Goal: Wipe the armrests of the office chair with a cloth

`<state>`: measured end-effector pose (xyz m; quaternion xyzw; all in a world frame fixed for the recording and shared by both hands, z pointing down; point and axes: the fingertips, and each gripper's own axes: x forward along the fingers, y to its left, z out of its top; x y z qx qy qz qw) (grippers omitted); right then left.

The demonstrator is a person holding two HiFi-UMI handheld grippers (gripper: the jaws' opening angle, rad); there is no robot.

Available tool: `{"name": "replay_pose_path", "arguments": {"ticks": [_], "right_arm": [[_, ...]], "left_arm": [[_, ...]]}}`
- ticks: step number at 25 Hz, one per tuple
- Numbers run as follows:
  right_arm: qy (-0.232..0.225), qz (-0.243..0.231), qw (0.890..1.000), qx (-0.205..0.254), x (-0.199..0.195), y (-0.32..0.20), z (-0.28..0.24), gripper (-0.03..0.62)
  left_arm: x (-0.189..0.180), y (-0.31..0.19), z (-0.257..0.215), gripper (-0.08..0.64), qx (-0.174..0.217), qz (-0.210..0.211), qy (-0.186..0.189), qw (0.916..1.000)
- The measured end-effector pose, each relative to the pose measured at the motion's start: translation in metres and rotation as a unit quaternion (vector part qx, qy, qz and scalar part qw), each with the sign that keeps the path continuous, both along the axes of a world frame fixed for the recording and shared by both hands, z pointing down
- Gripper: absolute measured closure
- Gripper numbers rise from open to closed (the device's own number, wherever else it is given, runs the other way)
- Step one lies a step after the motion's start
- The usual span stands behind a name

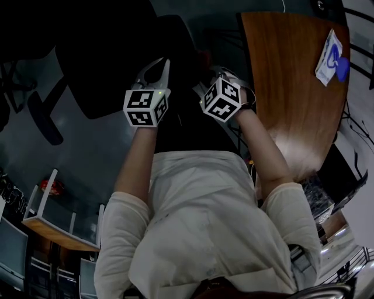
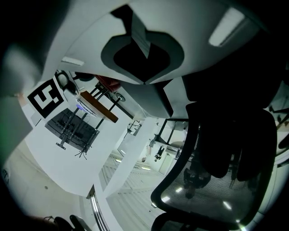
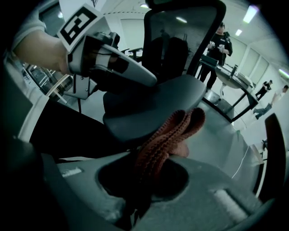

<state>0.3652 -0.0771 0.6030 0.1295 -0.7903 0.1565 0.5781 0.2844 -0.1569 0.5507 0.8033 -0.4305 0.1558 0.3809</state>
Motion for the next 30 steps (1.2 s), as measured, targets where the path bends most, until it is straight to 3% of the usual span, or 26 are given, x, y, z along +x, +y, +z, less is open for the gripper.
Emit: {"name": "replay_pose_path", "arguments": {"ticks": [6, 14, 20, 22, 26, 30], "right_arm": [[-0.008, 0.031, 0.999, -0.015, -0.003, 0.036, -0.002, 0.546], [-0.014, 0.117, 0.993, -0.021, -0.029, 0.077, -0.003, 0.546], [-0.047, 0.094, 0.994, -0.014, -0.080, 0.099, -0.005, 0.546], [-0.053, 0.098, 0.994, -0.015, -0.090, 0.100, -0.008, 0.546], [-0.080, 0.125, 0.989, -0.030, -0.112, 0.102, -0.020, 0.546], [-0.113, 0.170, 0.979, 0.006, -0.147, 0.071, -0.039, 0.545]], "left_arm": [[-0.001, 0.014, 0.001, 0.543, 0.007, 0.004, -0.014, 0.9999], [0.001, 0.066, 0.010, 0.548, -0.038, 0.052, 0.009, 0.9979], [0.005, 0.073, 0.010, 0.549, -0.045, 0.076, 0.022, 0.9959], [-0.002, 0.071, 0.006, 0.543, -0.044, 0.066, 0.027, 0.9965], [-0.045, 0.065, -0.015, 0.543, -0.012, 0.007, 0.020, 0.9997], [-0.100, 0.068, -0.034, 0.543, 0.006, -0.051, 0.010, 0.9986]]}}
